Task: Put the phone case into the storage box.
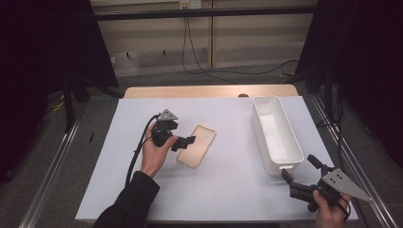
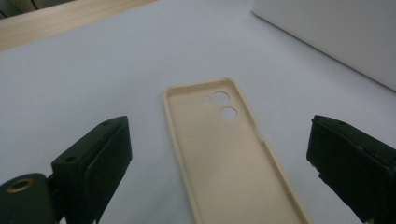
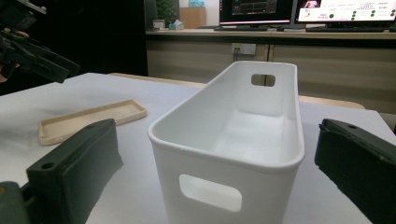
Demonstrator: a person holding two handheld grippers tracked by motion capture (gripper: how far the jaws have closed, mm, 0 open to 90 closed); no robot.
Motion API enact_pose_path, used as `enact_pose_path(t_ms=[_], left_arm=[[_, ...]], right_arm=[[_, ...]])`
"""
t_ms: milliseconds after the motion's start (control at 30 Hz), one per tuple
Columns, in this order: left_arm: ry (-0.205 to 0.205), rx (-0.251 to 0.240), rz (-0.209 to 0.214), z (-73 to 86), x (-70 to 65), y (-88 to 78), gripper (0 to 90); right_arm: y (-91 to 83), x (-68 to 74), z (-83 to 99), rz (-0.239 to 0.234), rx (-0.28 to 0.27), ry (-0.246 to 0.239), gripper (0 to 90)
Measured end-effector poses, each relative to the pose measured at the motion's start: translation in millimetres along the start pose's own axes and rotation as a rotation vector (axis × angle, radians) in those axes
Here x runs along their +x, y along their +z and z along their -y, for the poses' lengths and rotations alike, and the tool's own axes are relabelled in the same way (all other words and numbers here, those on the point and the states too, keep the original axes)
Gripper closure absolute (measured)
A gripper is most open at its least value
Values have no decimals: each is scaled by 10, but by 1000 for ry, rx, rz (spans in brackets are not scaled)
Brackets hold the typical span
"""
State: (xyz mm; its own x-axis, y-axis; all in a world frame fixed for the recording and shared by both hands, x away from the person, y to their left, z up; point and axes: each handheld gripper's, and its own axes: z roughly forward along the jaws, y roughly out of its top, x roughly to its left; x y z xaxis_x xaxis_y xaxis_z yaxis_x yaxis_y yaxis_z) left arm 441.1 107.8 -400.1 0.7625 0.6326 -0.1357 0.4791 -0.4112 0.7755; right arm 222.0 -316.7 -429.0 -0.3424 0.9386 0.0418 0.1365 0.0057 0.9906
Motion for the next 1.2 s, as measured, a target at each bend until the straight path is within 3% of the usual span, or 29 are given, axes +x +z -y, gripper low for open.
enact_pose_path(t_ms=[300, 500, 567, 700, 900, 1200], left_arm=[[17, 142, -26, 0, 20, 82, 69], [59, 238, -39, 48, 15, 154, 62], [69, 242, -57, 51, 9, 168, 100], [34, 249, -52, 53, 28, 179, 149], [56, 316, -61, 79, 7, 234, 222], [26, 363, -63, 105, 30, 274, 335]], right_arm=[[2, 1, 3, -3, 3, -3, 0], [4, 6, 5, -7, 5, -4, 0], [5, 9, 4, -7, 4, -3, 0], [5, 9, 5, -6, 5, -3, 0], [3, 12, 5, -8, 5, -4, 0], [10, 25, 6, -17, 10, -9, 0]])
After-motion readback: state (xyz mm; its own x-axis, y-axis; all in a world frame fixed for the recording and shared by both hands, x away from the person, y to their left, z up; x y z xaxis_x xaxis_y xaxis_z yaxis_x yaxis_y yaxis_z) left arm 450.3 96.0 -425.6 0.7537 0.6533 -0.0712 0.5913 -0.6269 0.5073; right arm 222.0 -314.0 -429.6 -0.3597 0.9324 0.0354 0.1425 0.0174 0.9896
